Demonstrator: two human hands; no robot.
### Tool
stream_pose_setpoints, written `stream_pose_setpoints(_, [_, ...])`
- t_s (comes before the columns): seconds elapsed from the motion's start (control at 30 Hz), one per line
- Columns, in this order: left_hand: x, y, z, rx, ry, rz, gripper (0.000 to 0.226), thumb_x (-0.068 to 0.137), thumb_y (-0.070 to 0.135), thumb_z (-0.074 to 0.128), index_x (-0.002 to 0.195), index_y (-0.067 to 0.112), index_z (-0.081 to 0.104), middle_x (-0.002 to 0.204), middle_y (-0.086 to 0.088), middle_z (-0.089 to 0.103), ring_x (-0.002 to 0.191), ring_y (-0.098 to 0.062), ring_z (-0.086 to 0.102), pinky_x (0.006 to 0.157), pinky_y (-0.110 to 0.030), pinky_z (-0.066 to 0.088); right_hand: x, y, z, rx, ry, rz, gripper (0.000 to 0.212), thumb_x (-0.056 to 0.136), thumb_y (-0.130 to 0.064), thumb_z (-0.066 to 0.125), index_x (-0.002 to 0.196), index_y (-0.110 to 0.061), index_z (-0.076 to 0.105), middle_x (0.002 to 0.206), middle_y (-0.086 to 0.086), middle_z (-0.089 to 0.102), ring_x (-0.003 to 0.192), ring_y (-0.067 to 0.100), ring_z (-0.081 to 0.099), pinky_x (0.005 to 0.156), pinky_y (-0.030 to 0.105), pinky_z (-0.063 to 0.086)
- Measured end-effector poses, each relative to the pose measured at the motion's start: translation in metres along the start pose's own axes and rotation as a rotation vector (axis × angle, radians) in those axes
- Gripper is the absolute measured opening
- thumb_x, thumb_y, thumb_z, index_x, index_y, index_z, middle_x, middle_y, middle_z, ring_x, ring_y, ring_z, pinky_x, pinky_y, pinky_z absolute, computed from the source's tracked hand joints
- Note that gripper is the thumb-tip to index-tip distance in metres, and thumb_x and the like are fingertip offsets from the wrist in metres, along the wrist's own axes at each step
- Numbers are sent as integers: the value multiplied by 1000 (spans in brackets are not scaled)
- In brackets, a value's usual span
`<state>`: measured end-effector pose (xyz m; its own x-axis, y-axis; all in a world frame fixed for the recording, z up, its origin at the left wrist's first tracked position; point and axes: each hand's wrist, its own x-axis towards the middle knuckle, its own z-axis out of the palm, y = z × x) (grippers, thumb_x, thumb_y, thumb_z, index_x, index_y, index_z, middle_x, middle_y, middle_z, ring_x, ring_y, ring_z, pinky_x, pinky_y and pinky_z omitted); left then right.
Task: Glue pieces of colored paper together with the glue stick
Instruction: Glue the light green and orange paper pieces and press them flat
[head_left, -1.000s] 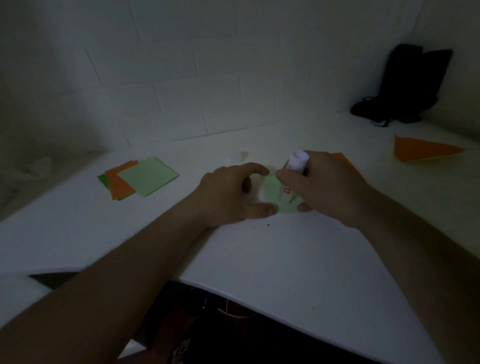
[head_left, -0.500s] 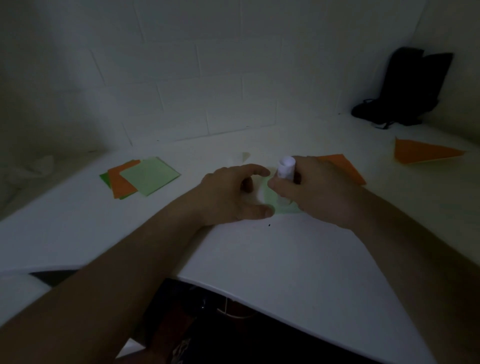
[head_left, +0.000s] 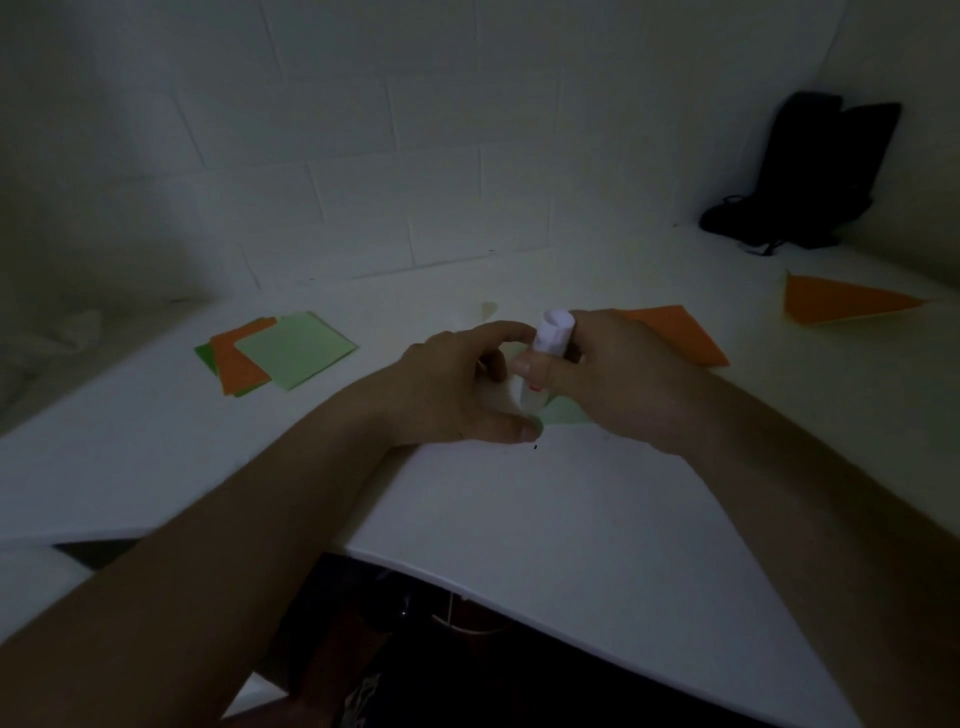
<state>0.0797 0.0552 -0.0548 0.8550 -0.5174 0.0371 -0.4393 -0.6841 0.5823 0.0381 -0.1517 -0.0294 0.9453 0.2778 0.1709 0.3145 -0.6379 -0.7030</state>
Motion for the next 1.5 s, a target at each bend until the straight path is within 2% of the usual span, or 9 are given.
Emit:
stream_pose_setpoints(0.2, [-4, 4, -5, -44, -15, -6, 97, 53, 67, 86, 136, 63, 35, 115, 14, 62, 104, -13, 63, 95, -44, 54, 1, -1, -3, 72, 11, -7, 25, 99, -44, 63, 85, -25, 72, 83, -2, 73, 83, 24, 70, 79, 49, 54])
stream_pose_setpoints(0.37, [-5, 4, -6, -67, 3, -31, 91, 66, 53, 90, 138, 56, 34, 109, 12, 60, 94, -12, 64, 84, -38, 57, -1, -2, -5, 100, 38, 42, 28, 100, -47, 59, 90, -24, 71, 76, -6, 69, 70, 14, 64, 64, 34, 48])
stream_pose_setpoints(0.47, [-3, 9, -2, -95, 65, -88, 87, 61, 64, 80, 135, 52, 36, 102, 12, 62, 85, -10, 64, 83, -39, 57, -1, -1, -5, 193, 85, 122, 30, 102, -48, 57, 95, -21, 68, 73, -6, 64, 69, 11, 58, 67, 32, 47])
stream_pose_setpoints(0.63, [-2, 16, 8, 145, 132, -70, 88, 73, 64, 80, 143, 40, 32, 102, 13, 61, 95, -14, 63, 93, -40, 51, 0, 1, -4, 155, 59, 103, 33, 103, -46, 55, 81, -22, 59, 59, -14, 53, 63, 11, 50, 63, 33, 42])
stream_pose_setpoints(0.97, [-1, 10, 6, 141, 108, -43, 85, 72, 67, 80, 140, 48, 34, 102, 13, 60, 96, -14, 62, 96, -46, 50, -2, 5, -6, 2, 5, 44, 28, 101, -41, 60, 76, -28, 57, 59, -12, 57, 52, 1, 50, 57, 28, 38])
stream_pose_setpoints(1.17, [0, 10, 6, 141, 99, -66, 78, 73, 68, 79, 137, 51, 37, 102, 14, 59, 99, -13, 60, 99, -45, 48, -4, 9, -17, -146, 47, 47, 25, 99, -41, 63, 83, -22, 63, 78, -3, 67, 60, -2, 54, 54, 13, 38])
stream_pose_setpoints(1.3, [0, 11, 6, 151, 110, -65, 78, 73, 67, 79, 138, 50, 39, 103, 14, 60, 100, -14, 61, 99, -43, 48, -1, 21, -19, -186, 54, 44, 30, 97, -44, 63, 105, -16, 69, 103, -9, 73, 76, 3, 58, 66, 12, 40])
stream_pose_setpoints(1.37, [0, 11, 6, 155, 117, -64, 77, 73, 68, 79, 137, 52, 40, 104, 14, 60, 101, -14, 61, 98, -42, 49, -1, 24, -21, -177, 58, 38, 26, 96, -43, 64, 97, -17, 69, 96, -11, 72, 77, 1, 61, 71, 21, 45])
stream_pose_setpoints(1.5, [0, 12, 5, 149, 105, -75, 77, 73, 67, 80, 137, 51, 41, 104, 13, 60, 101, -15, 61, 99, -43, 48, -2, 29, -28, -202, 54, 32, 22, 96, -40, 64, 77, -28, 65, 79, -14, 71, 74, -6, 62, 64, 13, 38])
